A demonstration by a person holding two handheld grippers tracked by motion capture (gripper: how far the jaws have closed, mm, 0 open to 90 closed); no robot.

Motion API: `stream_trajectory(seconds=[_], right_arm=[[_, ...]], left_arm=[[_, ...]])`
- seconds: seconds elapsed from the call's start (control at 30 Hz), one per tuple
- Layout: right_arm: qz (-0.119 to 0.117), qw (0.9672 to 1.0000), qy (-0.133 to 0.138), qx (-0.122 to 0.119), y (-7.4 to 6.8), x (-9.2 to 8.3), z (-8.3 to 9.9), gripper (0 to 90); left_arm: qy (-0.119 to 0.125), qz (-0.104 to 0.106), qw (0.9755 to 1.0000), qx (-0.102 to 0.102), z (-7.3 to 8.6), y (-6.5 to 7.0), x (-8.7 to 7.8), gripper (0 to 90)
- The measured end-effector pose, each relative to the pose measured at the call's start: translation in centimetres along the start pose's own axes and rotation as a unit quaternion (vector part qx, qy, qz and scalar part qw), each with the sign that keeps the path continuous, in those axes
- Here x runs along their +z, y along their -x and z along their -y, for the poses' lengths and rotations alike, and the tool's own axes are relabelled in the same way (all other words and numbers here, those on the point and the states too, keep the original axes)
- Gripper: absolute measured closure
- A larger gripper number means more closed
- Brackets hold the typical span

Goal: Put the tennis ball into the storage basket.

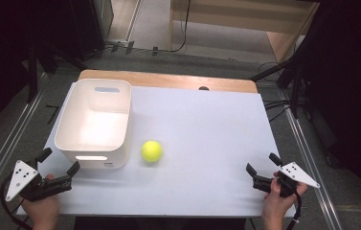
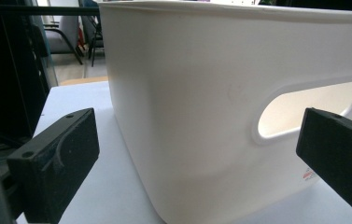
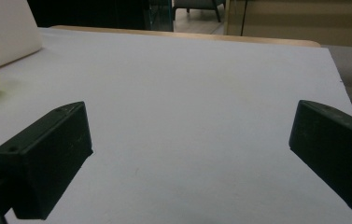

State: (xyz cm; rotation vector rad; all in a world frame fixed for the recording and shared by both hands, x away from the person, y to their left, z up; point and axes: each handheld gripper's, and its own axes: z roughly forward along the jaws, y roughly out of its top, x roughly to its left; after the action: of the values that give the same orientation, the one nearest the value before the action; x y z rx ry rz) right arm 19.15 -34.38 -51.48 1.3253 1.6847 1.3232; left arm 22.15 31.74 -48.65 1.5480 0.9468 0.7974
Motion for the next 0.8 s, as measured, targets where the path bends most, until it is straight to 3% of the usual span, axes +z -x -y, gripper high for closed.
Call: stream_trajectory(seconds=[0.4,0.53,0.8], right_arm=[[-0.006,1.0000,0.000,0.005,-0.1,-0.2,-0.5,0.0],[-0.013,0.9999,-0.002,-0.005,-0.3,0.0,-1.1,0.0],[-0.029,0.9995,-0.006,-0.011,-0.7,0.3,-2.5,0.0]], left_arm=[[0.000,-0.004,1.0000,0.004,0.0,0.1,0.0,0.0],[-0.003,-0.001,0.9999,0.013,0.1,0.2,0.1,0.0],[-0.002,-0.001,0.9999,0.011,0.1,0.1,-0.1,0.0]])
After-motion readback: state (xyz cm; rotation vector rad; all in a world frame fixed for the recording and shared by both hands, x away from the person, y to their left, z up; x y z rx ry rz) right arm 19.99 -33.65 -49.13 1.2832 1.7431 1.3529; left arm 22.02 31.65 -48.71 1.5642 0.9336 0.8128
